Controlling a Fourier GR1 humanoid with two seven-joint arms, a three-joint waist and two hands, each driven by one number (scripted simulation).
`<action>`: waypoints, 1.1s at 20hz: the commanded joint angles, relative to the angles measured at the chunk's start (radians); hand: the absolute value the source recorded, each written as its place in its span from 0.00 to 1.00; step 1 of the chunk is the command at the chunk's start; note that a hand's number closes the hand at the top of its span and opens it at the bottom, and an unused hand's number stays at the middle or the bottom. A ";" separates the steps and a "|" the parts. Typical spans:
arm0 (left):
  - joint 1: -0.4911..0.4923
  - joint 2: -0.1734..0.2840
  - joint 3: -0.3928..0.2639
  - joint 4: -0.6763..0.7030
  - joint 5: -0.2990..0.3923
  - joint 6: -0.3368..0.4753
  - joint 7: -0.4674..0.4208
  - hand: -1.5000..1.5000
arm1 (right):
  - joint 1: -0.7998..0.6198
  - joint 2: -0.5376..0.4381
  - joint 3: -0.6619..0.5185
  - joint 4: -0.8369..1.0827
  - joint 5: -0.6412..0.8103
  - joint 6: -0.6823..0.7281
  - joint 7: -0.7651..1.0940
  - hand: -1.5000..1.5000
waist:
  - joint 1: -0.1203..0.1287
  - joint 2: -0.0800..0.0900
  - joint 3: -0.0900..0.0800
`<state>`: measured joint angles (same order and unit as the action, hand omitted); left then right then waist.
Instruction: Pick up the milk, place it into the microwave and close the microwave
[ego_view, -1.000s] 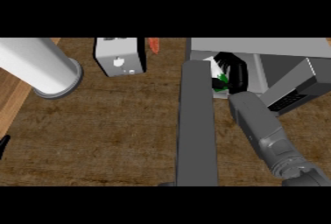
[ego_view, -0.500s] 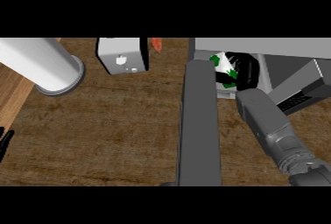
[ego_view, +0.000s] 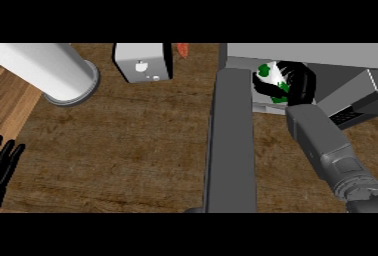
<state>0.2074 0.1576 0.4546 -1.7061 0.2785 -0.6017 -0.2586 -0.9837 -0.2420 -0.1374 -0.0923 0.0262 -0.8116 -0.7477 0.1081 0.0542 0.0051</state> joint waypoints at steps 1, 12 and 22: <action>-0.014 0.028 0.013 0.021 0.016 -0.016 0.008 0.00 | 0.015 -0.009 -0.024 0.012 -0.017 -0.016 0.003 1.00 | 0.010 0.003 0.001; -0.056 0.007 -0.019 0.053 -0.017 0.002 0.002 0.00 | -0.005 -0.035 0.063 0.064 0.079 -0.046 0.042 0.00 | 0.031 0.011 0.000; -0.090 0.015 -0.023 0.091 -0.057 0.018 -0.017 0.00 | -0.033 0.016 0.071 0.039 0.093 -0.102 0.059 0.00 | 0.034 0.009 0.000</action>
<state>0.1238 0.1691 0.4313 -1.6263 0.2321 -0.5849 -0.2647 -1.0018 -0.2316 -0.0784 -0.0554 0.1047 -0.8881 -0.6813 0.1403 0.0654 0.0060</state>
